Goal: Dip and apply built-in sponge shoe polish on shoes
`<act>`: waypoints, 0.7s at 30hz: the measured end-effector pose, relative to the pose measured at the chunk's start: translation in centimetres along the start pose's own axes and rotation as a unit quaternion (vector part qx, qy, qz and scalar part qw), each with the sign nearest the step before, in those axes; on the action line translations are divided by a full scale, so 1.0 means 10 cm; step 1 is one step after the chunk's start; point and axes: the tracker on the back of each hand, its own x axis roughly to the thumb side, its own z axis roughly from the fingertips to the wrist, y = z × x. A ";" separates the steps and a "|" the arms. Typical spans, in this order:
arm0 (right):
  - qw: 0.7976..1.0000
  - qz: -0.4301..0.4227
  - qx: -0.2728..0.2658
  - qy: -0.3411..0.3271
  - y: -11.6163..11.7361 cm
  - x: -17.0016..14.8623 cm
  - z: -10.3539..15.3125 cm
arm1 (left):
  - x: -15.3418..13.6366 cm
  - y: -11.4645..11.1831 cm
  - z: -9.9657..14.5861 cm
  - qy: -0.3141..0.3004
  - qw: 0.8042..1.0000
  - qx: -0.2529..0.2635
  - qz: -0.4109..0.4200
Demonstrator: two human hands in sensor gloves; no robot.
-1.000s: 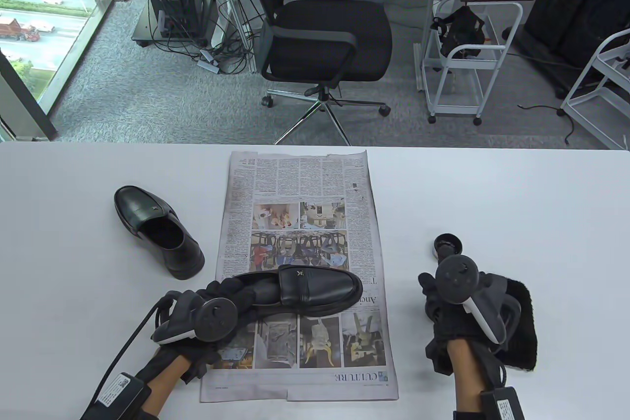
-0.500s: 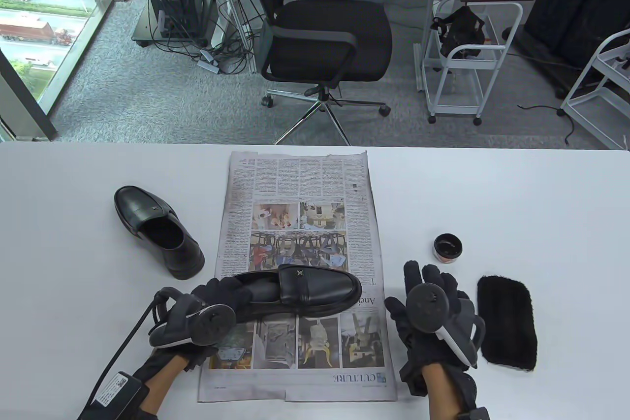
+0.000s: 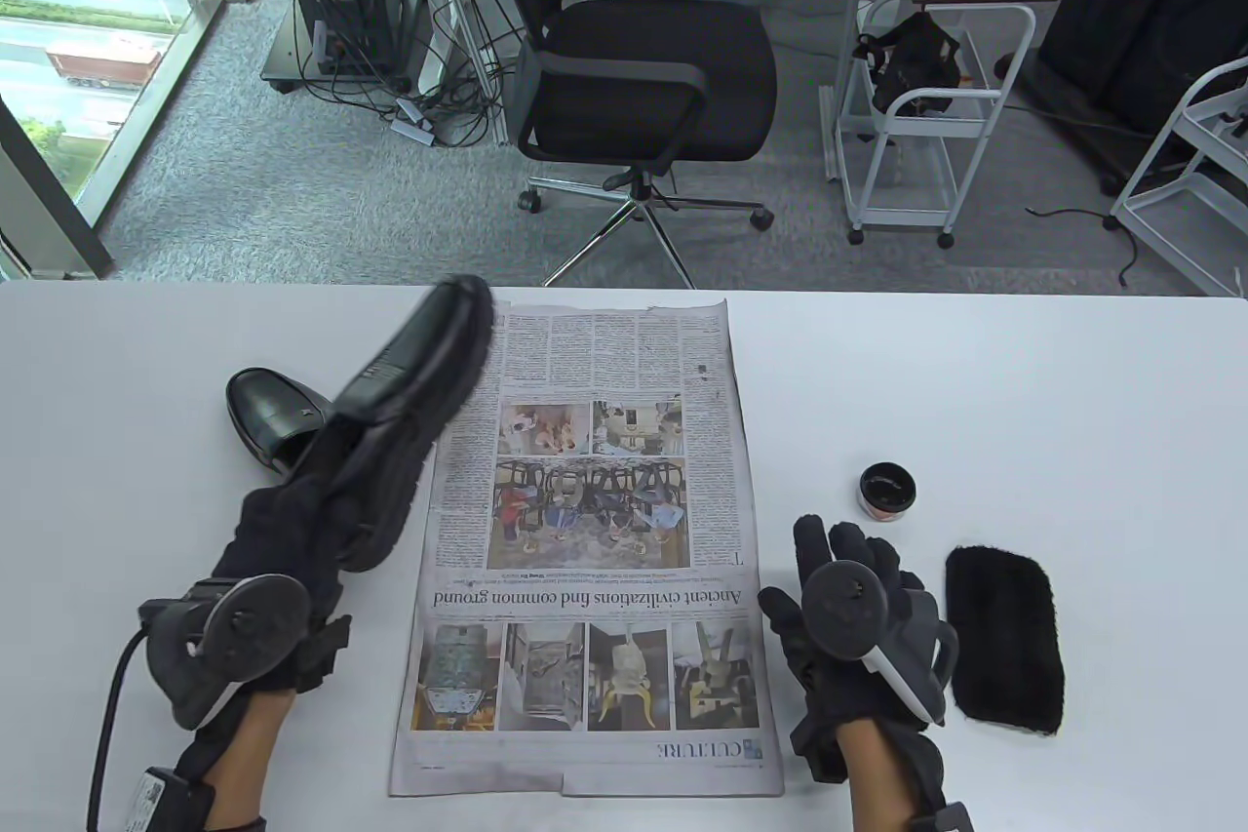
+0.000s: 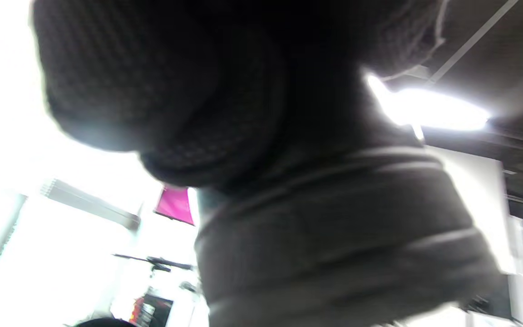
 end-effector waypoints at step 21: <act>0.999 0.024 0.036 0.004 0.12 -0.01 -0.01 | -0.77 -0.55 0.05 0.259 0.924 -0.280 -0.029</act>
